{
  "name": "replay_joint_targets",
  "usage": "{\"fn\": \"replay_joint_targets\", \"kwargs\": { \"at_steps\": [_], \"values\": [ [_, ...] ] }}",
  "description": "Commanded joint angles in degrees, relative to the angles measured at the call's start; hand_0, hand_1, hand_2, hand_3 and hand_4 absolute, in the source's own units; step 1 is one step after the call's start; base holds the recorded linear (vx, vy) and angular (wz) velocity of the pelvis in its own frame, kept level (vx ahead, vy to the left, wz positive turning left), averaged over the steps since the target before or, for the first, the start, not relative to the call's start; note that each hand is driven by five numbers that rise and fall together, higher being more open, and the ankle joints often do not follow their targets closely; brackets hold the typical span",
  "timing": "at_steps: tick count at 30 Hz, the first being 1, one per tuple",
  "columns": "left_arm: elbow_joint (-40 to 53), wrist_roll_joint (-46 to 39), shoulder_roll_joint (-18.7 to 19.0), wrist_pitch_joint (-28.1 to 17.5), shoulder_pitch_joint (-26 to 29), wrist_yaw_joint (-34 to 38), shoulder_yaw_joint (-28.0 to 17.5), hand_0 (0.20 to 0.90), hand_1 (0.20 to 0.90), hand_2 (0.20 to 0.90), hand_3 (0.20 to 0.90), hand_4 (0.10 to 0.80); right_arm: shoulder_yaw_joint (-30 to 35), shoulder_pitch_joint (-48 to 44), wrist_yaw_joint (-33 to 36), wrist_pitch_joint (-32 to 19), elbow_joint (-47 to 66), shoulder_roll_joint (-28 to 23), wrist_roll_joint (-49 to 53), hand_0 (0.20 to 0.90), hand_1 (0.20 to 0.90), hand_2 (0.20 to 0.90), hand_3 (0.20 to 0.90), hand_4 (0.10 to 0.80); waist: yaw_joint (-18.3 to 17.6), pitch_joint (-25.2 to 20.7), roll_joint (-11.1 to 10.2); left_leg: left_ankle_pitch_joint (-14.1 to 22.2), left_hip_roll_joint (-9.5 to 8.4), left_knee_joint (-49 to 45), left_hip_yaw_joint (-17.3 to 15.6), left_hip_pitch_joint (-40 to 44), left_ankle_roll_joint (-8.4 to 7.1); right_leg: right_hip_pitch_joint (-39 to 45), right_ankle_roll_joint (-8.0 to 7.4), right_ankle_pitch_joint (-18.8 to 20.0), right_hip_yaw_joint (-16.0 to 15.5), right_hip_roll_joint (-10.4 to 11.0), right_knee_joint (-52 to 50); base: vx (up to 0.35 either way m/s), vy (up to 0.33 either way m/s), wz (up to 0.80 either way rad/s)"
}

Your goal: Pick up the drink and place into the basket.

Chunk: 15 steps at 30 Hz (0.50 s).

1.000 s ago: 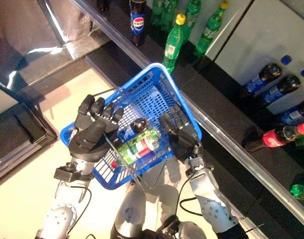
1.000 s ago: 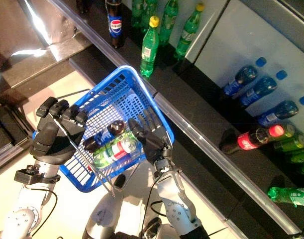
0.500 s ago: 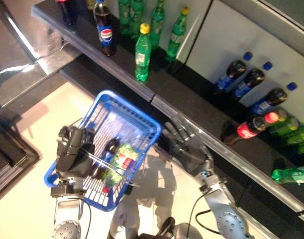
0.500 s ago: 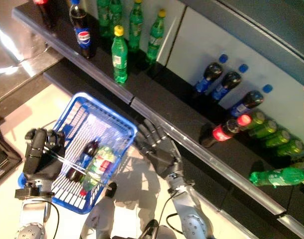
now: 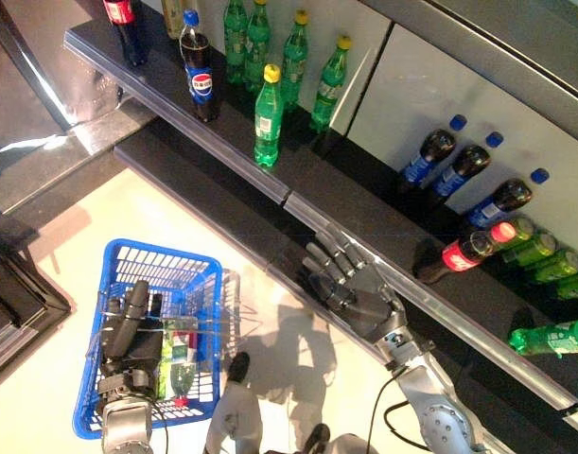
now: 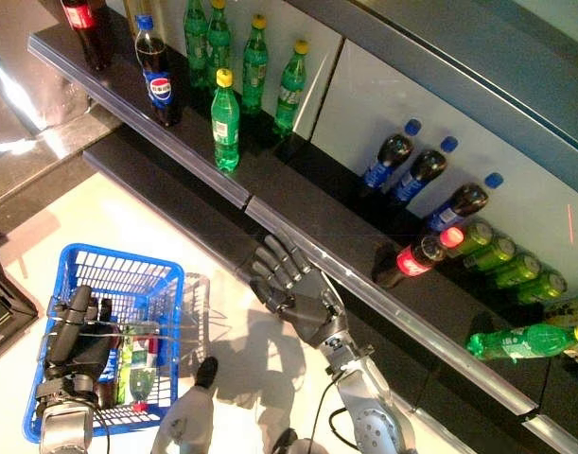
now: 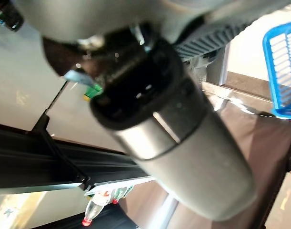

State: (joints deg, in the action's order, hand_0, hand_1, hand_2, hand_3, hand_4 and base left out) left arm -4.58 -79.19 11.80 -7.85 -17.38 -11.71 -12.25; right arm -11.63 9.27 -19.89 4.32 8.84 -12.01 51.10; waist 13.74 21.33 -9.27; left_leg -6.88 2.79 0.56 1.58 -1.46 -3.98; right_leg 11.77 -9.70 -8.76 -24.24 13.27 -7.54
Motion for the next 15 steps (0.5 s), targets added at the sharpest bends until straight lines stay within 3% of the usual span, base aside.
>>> {"fn": "replay_joint_targets", "kwargs": {
  "at_steps": [1, 9, 15],
  "values": [
    [9.60, 4.37, -0.27, -4.06, 4.89, -8.31, 3.31, 0.300, 0.300, 0.300, 0.200, 0.100, -2.99, 2.06, -7.32, -1.86, -1.93, -4.38, -0.70, 0.900, 0.900, 0.900, 0.900, 0.800, -2.56, -16.29, 6.74, 2.93, 1.45, 1.88, -3.09, 5.65, -1.08, -2.74, 2.24, 6.45, 1.31, -2.51, 2.54, -0.046, -0.017, -0.13],
    [-13.08, 10.23, -0.38, -8.29, 5.94, -1.89, 1.79, 0.300, 0.300, 0.300, 0.200, 0.100, -4.75, 4.05, -7.61, -2.91, -16.07, -5.85, -10.64, 0.900, 0.900, 0.900, 0.900, 0.800, -4.64, -16.61, 7.10, 2.27, 2.18, 3.88, -6.14, 5.52, -1.52, -3.37, 1.57, 7.81, 2.64, -2.29, 4.91, -0.063, -0.021, -0.12],
    [-35.87, 14.91, -0.68, -9.00, 12.15, 1.45, 2.64, 0.300, 0.300, 0.300, 0.200, 0.100, -6.48, 2.22, 1.80, -9.43, -38.54, -4.91, -25.60, 0.900, 0.900, 0.900, 0.900, 0.800, -6.97, -16.55, 7.68, 2.48, 2.52, 4.44, -8.03, 5.13, -1.89, -3.82, 1.08, 8.67, 3.11, -1.70, 6.07, -0.044, -0.004, -0.16]
  ]
}}
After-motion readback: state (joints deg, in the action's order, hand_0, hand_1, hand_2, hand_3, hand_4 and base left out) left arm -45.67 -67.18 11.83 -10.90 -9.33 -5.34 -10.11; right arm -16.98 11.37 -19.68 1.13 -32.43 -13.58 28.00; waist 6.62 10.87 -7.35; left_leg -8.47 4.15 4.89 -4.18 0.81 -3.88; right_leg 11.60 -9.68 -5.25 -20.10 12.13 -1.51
